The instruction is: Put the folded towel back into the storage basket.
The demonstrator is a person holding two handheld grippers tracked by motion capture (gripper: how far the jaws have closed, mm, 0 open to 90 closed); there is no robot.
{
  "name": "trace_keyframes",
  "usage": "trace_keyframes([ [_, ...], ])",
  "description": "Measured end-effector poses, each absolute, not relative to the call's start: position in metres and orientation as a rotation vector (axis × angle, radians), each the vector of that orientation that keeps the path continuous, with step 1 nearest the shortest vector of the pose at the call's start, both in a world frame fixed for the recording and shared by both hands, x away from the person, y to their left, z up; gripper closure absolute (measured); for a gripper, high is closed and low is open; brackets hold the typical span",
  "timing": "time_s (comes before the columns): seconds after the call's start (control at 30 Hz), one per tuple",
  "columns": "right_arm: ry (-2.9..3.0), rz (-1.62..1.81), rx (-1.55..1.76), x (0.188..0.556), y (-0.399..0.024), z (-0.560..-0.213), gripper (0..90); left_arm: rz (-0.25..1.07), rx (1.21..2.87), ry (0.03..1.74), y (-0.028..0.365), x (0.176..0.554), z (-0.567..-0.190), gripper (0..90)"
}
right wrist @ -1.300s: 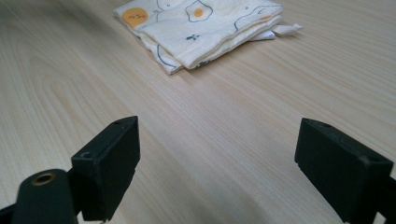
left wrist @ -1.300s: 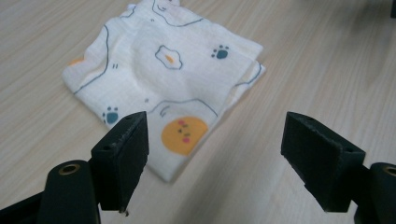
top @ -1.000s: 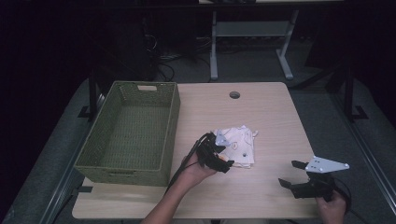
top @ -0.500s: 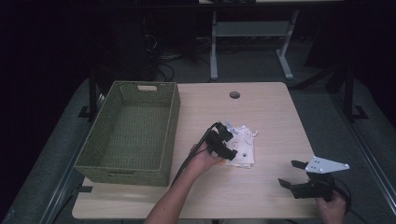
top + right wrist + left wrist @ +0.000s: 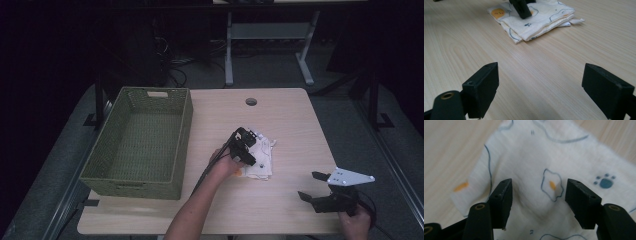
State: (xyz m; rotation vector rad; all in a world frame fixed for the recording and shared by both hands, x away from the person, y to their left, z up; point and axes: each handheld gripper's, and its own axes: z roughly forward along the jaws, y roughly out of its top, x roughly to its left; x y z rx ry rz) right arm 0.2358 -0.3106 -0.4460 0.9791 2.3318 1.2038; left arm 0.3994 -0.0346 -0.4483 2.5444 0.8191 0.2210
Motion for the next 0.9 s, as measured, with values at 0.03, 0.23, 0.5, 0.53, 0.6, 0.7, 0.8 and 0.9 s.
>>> trace_keyframes([
  [0.03, 2.328, 1.206, 0.979, 0.2351, -0.3103, -0.4457, 13.5, 0.217, 2.543, 0.823, -0.0344, 0.3994, -0.4485, 40.3],
  [0.23, 2.326, 1.202, 0.974, 0.2346, -0.3094, -0.4451, 13.5, 0.218, 2.533, 0.811, -0.0324, 0.3977, -0.4481, 52.0],
  [0.5, 2.333, 1.192, 0.972, 0.2333, -0.3072, -0.4446, 13.6, 0.218, 2.536, 0.810, -0.0260, 0.3948, -0.4467, 66.1],
  [0.53, 2.332, 1.192, 0.969, 0.2333, -0.3071, -0.4447, 13.5, 0.218, 2.542, 0.810, -0.0259, 0.3945, -0.4463, 68.1],
  [0.6, 2.332, 1.194, 0.974, 0.2334, -0.3069, -0.4445, 13.5, 0.219, 2.555, 0.812, -0.0260, 0.3931, -0.4455, 71.3],
  [0.7, 2.334, 1.190, 0.967, 0.2330, -0.3060, -0.4445, 13.5, 0.217, 2.577, 0.811, -0.0255, 0.3924, -0.4443, 75.3],
  [0.8, 2.334, 1.191, 0.962, 0.2326, -0.3061, -0.4444, 13.5, 0.203, 2.601, 0.832, -0.0274, 0.3934, -0.4427, 76.9],
  [0.9, 2.331, 1.192, 0.968, 0.2328, -0.3067, -0.4443, 13.6, 0.200, 2.620, 0.842, -0.0294, 0.3939, -0.4416, 78.3],
])
